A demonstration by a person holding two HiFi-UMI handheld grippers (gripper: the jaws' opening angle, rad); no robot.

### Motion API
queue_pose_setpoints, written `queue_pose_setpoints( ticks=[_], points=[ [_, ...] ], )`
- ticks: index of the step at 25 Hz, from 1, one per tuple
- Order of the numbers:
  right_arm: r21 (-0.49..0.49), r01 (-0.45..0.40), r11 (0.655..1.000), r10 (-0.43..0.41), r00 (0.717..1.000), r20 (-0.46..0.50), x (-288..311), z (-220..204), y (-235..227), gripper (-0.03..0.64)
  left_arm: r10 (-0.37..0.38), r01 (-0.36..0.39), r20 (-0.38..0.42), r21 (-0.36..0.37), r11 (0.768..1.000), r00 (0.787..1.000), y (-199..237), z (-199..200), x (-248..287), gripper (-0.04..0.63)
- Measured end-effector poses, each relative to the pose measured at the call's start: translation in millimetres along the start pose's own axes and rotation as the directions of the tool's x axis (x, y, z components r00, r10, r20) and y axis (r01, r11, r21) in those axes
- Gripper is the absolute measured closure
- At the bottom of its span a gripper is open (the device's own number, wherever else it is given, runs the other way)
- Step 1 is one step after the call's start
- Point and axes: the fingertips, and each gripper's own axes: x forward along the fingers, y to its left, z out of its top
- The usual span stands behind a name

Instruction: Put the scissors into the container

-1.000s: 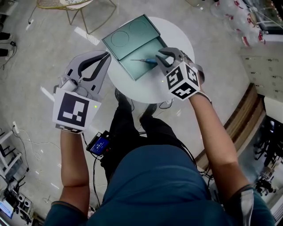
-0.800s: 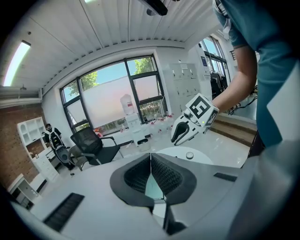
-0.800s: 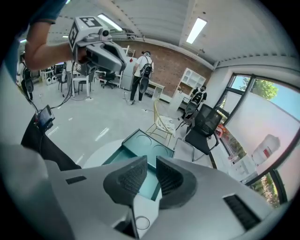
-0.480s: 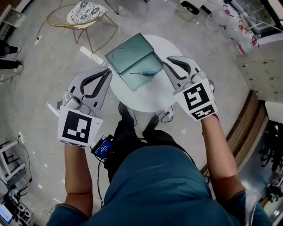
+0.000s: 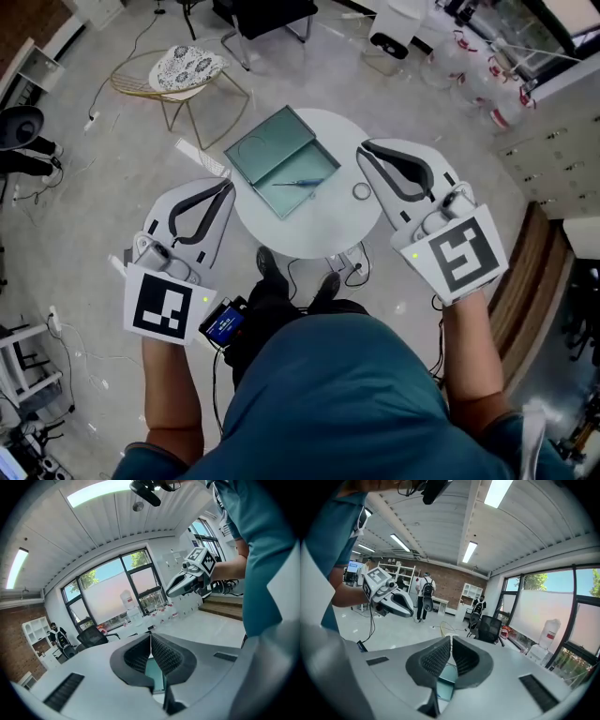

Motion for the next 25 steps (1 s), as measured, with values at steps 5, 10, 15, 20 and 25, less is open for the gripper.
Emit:
queue_pose_setpoints(
  ticks=[5, 10, 15, 20, 25],
  points=[
    [0.046, 0.051, 0.998, -0.052, 0.999, 0.013, -48.0, 30.5, -7.8, 0.58, 0.007, -0.007, 0.015, 0.027, 1.0, 1.0, -10.7, 30.6, -14.7, 0.574],
    [0.033, 0.062, 0.998, -0.062, 0.998, 0.008, -78.2, 35.3, -8.7, 0.58, 0.011, -0.012, 0.029, 0.038, 0.999, 1.0, -23.3, 50.7, -20.5, 0.574],
    [0.025, 0.066, 0.998, -0.066, 0.998, 0.007, -95.6, 36.2, -2.5, 0.58, 0.011, -0.012, 0.032, 0.044, 0.999, 0.999, -34.0, 58.9, -31.4, 0.574],
    [0.022, 0.069, 0.997, -0.069, 0.998, 0.005, -111.8, 26.8, -6.5, 0.58, 0.017, -0.018, 0.029, 0.04, 0.999, 0.999, -48.3, 64.0, -28.5, 0.574],
    [0.01, 0.058, 0.998, -0.058, 0.998, 0.009, -122.5, 22.3, 0.2, 0.58, 0.018, -0.019, 0.02, 0.037, 0.999, 1.0, -62.9, 65.9, -33.7, 0.574]
  ],
)
